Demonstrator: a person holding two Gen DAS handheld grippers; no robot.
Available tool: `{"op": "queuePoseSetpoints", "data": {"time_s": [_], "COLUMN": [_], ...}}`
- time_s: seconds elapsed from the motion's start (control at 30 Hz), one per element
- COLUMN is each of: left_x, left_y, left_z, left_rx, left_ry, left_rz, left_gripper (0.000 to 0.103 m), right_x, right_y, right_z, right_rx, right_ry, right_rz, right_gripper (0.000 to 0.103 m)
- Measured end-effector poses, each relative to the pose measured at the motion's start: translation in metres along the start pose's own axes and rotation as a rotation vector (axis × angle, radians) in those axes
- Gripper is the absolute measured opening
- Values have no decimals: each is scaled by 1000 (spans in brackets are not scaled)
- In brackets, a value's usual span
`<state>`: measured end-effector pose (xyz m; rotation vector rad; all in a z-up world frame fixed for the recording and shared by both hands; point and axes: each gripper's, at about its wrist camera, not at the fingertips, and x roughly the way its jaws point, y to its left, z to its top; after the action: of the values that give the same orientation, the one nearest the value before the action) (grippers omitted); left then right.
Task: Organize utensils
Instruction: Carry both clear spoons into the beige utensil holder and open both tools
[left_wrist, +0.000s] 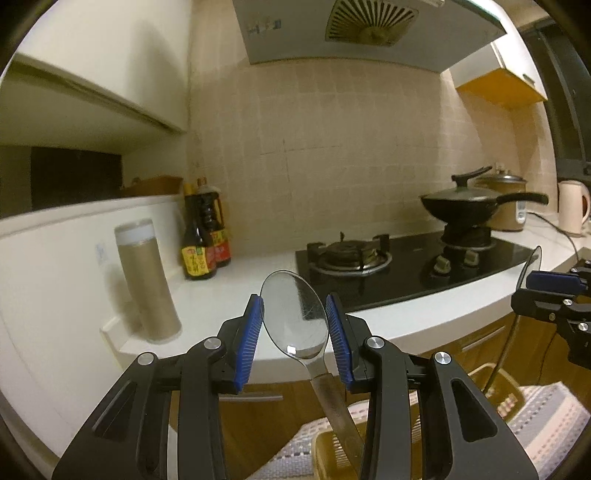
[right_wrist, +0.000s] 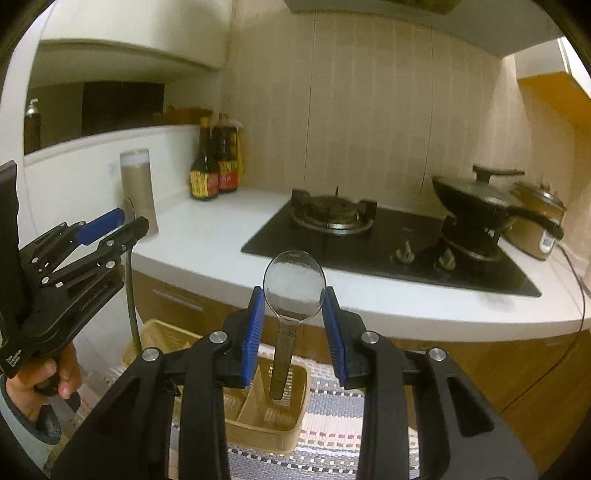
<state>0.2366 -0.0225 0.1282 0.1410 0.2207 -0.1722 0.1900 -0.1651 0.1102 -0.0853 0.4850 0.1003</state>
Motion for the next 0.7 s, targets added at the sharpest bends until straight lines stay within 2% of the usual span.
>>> {"op": "queuePoseSetpoints", "data": {"time_s": [0.2, 0.63, 0.67, 0.7], "left_x": [13, 17, 14, 12], "left_y": [-5, 1, 1, 1], "left_z": [-24, -50, -50, -49], "left_rx": [26, 8, 10, 12], "left_ry": [0, 35, 34, 35], "left_rz": [40, -36, -44, -51], "left_gripper": [34, 36, 39, 50], "right_x": [26, 46, 44, 43], "right_y": [0, 5, 6, 7], "right_z": [-14, -37, -38, -37], "right_rx": [1, -10, -14, -16], "right_ry": [53, 129, 128, 129], "right_rz": [6, 31, 32, 34], "right_gripper": [29, 29, 29, 30]}}
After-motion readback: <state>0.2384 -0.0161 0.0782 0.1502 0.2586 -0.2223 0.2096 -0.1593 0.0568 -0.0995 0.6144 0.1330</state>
